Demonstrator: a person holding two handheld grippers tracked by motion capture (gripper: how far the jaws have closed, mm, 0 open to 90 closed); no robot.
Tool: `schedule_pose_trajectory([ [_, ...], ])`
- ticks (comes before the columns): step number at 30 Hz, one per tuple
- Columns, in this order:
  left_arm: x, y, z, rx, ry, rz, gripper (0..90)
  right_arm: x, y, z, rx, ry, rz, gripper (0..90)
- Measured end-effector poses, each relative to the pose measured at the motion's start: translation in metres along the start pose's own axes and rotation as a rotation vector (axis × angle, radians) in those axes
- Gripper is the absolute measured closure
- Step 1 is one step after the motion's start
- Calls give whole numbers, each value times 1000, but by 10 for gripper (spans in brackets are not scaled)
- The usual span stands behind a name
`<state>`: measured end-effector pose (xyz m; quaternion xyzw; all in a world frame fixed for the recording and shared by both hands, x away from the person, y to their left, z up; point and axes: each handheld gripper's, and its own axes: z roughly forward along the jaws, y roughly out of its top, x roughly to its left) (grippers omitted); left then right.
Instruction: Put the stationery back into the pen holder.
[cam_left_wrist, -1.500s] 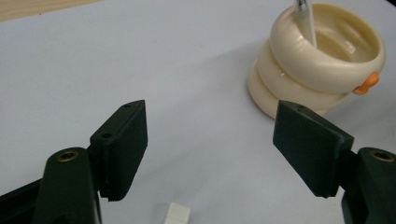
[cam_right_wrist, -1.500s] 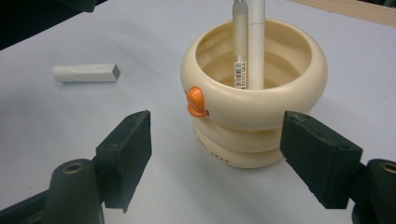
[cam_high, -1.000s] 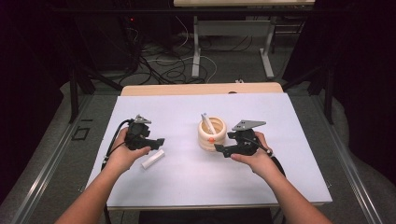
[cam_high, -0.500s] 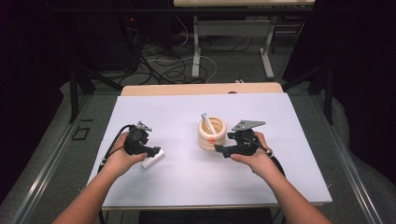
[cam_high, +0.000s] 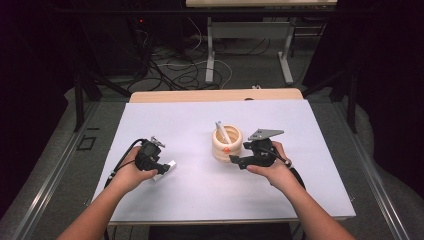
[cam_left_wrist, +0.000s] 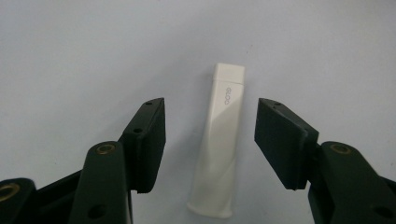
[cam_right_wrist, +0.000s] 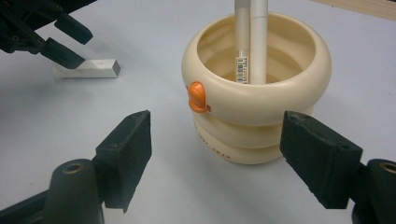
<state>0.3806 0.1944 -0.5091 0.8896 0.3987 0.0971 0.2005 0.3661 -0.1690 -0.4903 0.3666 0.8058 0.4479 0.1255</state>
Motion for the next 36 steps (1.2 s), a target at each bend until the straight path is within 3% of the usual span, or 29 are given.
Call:
schedule_pose_trajectory([
  [21,0,-9,15,68,-9,-6,509,0,0,0,0,1,3,251],
  [36,-3,-7,19,130,-11,54,614,-1,0,1,-6,6,1,250],
])
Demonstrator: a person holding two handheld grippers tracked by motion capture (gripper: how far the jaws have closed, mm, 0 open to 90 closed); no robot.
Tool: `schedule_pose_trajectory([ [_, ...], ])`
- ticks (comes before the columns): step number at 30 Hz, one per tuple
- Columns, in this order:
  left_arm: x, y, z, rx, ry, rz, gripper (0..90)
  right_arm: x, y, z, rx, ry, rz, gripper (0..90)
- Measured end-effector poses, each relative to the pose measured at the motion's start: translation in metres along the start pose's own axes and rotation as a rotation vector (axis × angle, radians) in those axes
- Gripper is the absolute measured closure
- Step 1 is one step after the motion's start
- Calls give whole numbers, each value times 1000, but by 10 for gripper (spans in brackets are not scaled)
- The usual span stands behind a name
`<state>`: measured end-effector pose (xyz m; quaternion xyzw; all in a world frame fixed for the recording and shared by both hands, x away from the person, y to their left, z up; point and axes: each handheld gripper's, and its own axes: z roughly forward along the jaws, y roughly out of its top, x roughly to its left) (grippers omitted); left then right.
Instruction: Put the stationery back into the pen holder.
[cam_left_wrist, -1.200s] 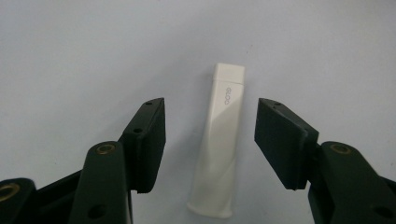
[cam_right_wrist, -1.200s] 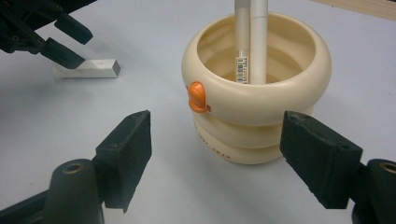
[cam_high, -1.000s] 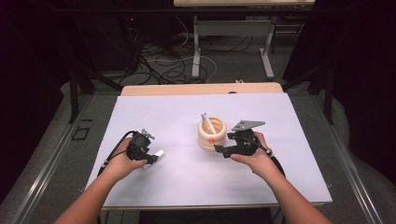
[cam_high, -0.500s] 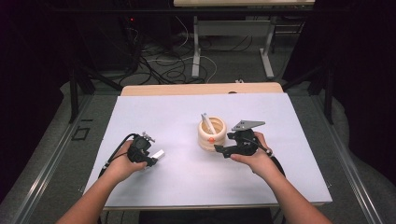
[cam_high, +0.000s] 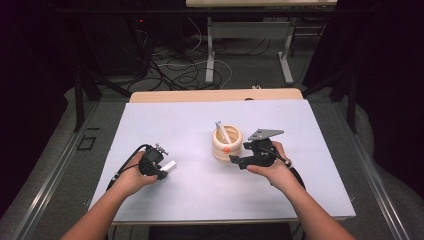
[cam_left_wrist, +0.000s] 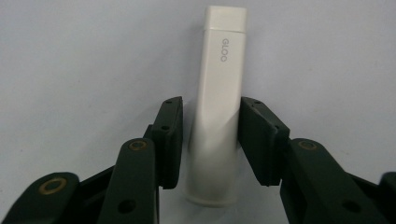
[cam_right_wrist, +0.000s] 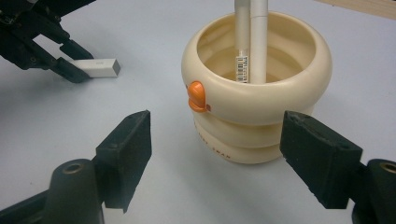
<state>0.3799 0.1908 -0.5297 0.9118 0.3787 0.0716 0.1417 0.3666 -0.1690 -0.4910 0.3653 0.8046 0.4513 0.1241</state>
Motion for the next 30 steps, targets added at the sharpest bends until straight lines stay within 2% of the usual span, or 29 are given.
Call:
schedule_pose_trajectory([
  [3,0,1,0,4,-3,4,641,0,0,-1,6,-3,0,251],
  [8,-1,2,0,15,-17,-17,669,0,1,-2,10,-1,3,250],
  [9,0,3,0,20,-7,6,671,0,1,-2,10,-1,3,250],
  [17,-4,6,0,36,4,11,677,-1,1,-1,10,-1,2,250],
  [21,-5,7,0,39,15,42,679,-1,0,-1,6,-2,3,250],
  [30,-7,7,-1,22,24,40,681,-1,0,-1,9,-4,1,250],
])
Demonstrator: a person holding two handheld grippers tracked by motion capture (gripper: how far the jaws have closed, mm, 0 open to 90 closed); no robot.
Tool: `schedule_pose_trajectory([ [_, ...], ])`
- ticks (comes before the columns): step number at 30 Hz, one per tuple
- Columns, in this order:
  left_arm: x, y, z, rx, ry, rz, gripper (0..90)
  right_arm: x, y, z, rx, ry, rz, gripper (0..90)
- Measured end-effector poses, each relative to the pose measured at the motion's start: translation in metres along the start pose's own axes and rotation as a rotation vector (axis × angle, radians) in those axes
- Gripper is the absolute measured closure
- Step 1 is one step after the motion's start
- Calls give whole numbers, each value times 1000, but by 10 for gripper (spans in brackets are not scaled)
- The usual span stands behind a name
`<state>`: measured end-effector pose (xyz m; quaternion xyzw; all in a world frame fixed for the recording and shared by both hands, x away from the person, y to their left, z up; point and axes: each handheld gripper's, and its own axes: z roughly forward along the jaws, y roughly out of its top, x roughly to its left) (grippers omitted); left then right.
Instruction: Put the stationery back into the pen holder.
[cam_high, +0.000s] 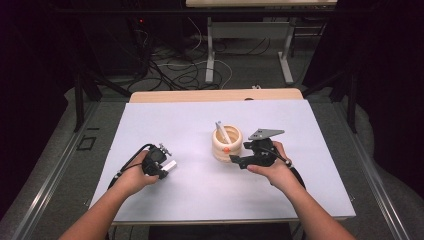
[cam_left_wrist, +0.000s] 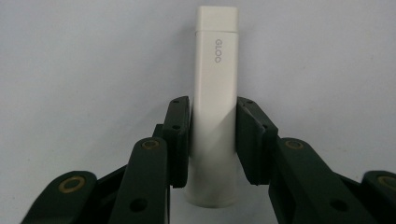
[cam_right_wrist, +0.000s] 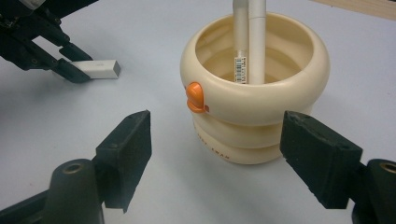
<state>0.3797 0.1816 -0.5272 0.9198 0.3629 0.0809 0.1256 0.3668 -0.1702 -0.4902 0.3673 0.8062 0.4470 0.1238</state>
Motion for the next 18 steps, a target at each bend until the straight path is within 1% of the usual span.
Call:
schedule_pose_trajectory([
  [1,0,0,0,-3,0,-3,681,0,0,0,-4,0,0,250],
  [2,1,1,-1,-3,4,9,681,0,0,0,-4,0,0,250],
  [4,0,1,-2,-12,-1,4,681,0,0,0,-2,-1,4,250],
  [7,-1,3,-4,-25,2,0,681,0,0,0,-5,-3,1,251],
  [8,-1,3,-5,-27,7,7,681,0,0,0,-5,-3,1,250],
  [10,-2,5,-6,-33,11,12,681,0,0,0,2,-2,2,250],
  [11,-2,5,-7,-41,14,8,681,0,0,0,1,-3,2,250],
  [13,-3,7,-9,-50,14,17,681,0,0,0,0,-3,1,250],
  [16,-5,9,-11,-66,29,23,681,-1,0,-1,-1,-3,1,250],
  [17,-5,9,-12,-71,32,33,681,-1,0,-1,-1,-2,1,251],
  [18,-6,10,-13,-80,33,34,681,-1,0,0,-14,1,2,250],
])
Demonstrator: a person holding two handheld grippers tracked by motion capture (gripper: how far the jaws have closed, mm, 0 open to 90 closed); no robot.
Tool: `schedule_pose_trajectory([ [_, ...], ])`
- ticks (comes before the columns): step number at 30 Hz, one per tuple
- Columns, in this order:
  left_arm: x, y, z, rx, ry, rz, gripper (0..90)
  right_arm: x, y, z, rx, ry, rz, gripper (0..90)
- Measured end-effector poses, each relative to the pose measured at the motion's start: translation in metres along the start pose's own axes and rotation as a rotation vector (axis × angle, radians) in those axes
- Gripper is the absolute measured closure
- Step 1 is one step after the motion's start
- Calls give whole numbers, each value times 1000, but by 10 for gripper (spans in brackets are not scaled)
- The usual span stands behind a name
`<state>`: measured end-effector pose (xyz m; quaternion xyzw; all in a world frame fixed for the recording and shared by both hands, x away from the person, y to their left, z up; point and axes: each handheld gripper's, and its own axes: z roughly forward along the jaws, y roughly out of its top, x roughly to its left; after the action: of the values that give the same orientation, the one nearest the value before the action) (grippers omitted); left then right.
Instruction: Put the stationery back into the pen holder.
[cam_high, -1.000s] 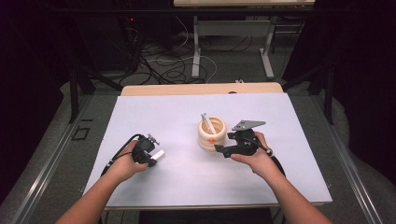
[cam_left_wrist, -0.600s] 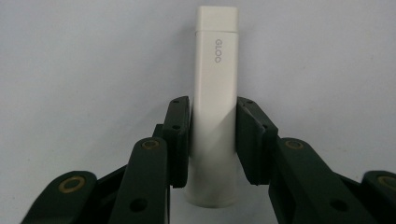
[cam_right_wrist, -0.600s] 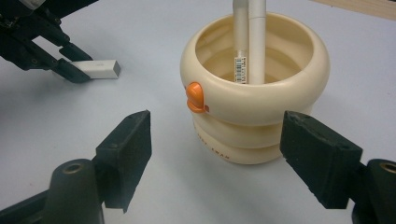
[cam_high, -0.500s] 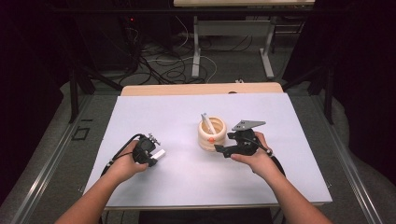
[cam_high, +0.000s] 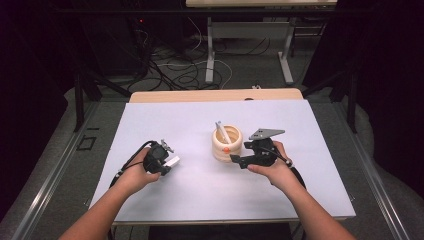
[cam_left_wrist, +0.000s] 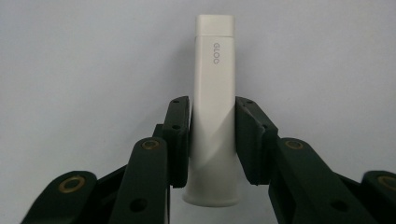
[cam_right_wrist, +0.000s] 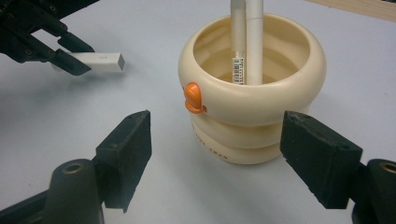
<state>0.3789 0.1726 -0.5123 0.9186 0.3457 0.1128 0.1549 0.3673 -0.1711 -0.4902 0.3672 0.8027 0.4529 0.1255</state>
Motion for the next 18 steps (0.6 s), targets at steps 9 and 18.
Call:
schedule_pose_trajectory([
  [9,-8,7,-9,-63,52,51,681,0,0,0,6,-5,-4,251],
  [18,-19,14,-20,-155,121,127,681,0,0,-1,5,-6,-15,251],
])
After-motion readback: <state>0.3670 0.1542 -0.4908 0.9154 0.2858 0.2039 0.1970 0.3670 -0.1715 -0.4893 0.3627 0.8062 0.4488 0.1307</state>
